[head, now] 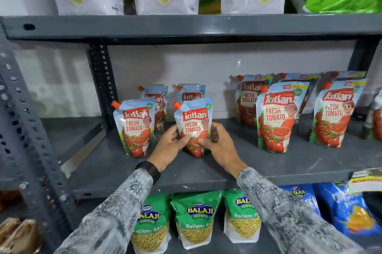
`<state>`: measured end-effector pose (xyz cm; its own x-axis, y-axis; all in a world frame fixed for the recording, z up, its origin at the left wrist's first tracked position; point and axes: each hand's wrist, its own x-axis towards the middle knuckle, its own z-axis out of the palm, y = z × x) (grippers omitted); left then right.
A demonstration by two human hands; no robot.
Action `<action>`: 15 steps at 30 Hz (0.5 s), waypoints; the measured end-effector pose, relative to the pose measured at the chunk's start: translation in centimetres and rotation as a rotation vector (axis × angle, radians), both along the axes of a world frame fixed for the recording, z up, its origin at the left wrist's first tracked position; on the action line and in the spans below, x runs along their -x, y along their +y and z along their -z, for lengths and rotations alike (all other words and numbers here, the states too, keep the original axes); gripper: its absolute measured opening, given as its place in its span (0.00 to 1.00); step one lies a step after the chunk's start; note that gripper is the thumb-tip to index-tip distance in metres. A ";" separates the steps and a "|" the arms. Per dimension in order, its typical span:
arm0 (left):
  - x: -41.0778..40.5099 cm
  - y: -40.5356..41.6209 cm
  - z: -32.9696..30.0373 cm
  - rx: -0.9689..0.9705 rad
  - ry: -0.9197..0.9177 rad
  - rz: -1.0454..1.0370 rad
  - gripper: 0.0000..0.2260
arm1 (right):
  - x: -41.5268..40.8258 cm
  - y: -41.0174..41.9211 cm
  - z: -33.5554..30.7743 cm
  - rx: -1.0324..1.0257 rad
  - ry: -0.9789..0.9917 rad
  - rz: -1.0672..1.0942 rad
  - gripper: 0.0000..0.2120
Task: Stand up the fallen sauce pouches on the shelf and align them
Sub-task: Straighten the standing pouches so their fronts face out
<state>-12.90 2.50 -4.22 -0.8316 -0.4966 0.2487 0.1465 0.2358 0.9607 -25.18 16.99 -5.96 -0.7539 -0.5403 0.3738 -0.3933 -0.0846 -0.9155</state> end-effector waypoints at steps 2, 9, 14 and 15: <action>-0.5 -0.2 0.1 -0.032 0.006 -0.032 0.20 | -0.7 0.6 -0.2 0.005 -0.023 0.007 0.30; -7.8 -2.9 0.6 -0.114 0.222 -0.388 0.12 | -6.6 0.8 -1.0 0.139 0.052 0.124 0.08; -11.6 -8.1 0.4 0.011 0.168 -0.668 0.20 | -10.5 -7.5 -1.3 -0.080 0.016 -0.226 0.26; -11.4 -8.6 0.4 -0.003 0.125 -0.581 0.26 | -10.7 -9.1 -1.3 -0.069 0.004 -0.223 0.31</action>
